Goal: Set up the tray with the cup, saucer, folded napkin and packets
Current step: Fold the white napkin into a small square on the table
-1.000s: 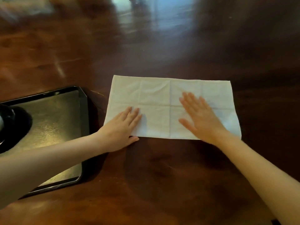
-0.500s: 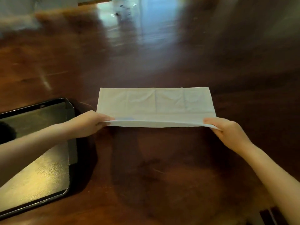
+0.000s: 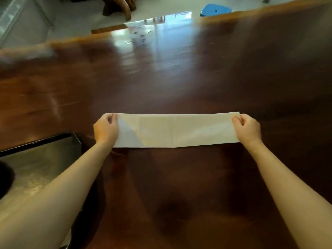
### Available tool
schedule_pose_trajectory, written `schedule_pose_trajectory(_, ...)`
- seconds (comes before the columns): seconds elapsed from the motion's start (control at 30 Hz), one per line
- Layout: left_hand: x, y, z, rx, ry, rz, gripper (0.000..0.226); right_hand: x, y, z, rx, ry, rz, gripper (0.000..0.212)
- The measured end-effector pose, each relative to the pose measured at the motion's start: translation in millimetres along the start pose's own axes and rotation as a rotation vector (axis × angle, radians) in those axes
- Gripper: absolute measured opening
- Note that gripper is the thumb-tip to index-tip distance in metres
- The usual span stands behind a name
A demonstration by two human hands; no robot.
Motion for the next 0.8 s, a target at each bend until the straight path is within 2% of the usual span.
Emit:
schedule_pose_trajectory(0.1, 2, -2, -12, -0.09, -0.137, -0.011, 0.03, 5, -4, -14, -0.108, 0.159, -0.017, 0.036)
schedule_pose_trajectory(0.3, 11, -4, -23, -0.126, -0.429, -0.064, 0.025, -2, -8, -37, -0.286, 0.521, -0.023, 0.033)
schedule_pose_trajectory(0.43, 6, -3, -25, -0.138, -0.426, -0.089, 0.021, 2, -6, -43, -0.311, 0.598, -0.01, 0.029)
schedule_pose_trajectory(0.5, 1, -2, -20, -0.143, -0.43, -0.083, 0.028, 7, -6, -35, -0.317, 0.626, -0.051, 0.027)
schedule_pose_trajectory(0.57, -8, 7, -22, -0.196, -0.482, -0.19, 0.036, 18, -5, -32, -0.339, 0.563, -0.057, 0.033)
schedule_pose_trajectory(0.6, -15, 16, -29, -0.195, -0.483, -0.306, 0.037, 32, -3, -38, -0.337, 0.486, 0.036, 0.037)
schedule_pose_trajectory(0.67, -25, 34, -60, -0.058, -0.526, -0.549, 0.039, 68, 7, -72, -0.19, 0.33, 0.377, 0.042)
schedule_pose_trajectory(0.7, -25, 42, -76, 0.064, -0.585, -0.59, 0.042, 87, 14, -97, -0.028, 0.334, 0.525, 0.045)
schedule_pose_trajectory(0.77, -17, 44, -96, 0.232, -0.68, -0.523, 0.054, 106, 27, -144, 0.33, 0.502, 0.623, 0.052)
schedule_pose_trajectory(0.8, -11, 40, -97, 0.253, -0.713, -0.462, 0.06, 110, 30, -160, 0.433, 0.588, 0.606, 0.052)
Point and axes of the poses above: each hand's wrist, its own y-axis away from the middle knuckle, its own z-axis out of the back of the hand, x = y × z, the point moved 3 cm from there along -y, towards the middle knuckle, and after that the axes turned 12 degrees about x, right-handed, at the moved point
